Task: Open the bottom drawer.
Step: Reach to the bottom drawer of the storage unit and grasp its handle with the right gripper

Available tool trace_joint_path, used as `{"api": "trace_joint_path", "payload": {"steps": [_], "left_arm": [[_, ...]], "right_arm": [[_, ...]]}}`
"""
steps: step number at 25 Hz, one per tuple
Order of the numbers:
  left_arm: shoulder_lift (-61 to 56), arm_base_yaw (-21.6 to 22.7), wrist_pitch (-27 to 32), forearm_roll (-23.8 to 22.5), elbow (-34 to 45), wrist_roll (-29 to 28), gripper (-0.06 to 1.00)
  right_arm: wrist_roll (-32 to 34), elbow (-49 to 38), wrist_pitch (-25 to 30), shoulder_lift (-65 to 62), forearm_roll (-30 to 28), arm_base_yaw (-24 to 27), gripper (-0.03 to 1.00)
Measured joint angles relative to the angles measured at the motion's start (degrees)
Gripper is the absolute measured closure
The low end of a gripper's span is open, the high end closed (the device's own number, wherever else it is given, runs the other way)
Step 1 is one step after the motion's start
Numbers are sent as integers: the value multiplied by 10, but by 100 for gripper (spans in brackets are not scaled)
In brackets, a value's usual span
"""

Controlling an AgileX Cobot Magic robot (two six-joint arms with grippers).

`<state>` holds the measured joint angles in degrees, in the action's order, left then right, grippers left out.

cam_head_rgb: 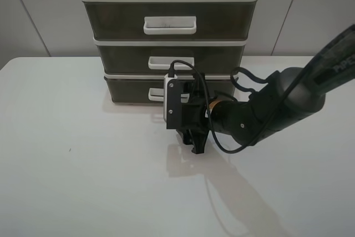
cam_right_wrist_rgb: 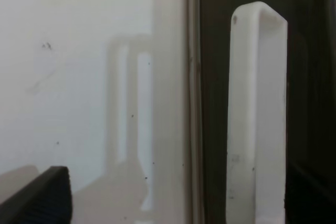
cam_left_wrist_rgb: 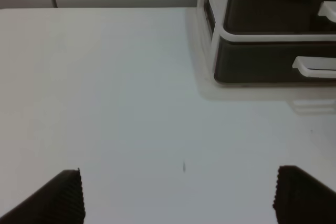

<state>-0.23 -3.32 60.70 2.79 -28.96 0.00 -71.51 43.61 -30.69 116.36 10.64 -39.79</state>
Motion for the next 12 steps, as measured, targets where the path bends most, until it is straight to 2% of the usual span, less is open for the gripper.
{"api": "trace_joint_path", "payload": {"steps": [7,12], "left_arm": [[0,0,0,0,0,0,20],[0,0,0,0,0,0,20]], "right_arm": [[-1,6,-31,28,0,0,17],[-1,25,-27,33,14,0,17]]}}
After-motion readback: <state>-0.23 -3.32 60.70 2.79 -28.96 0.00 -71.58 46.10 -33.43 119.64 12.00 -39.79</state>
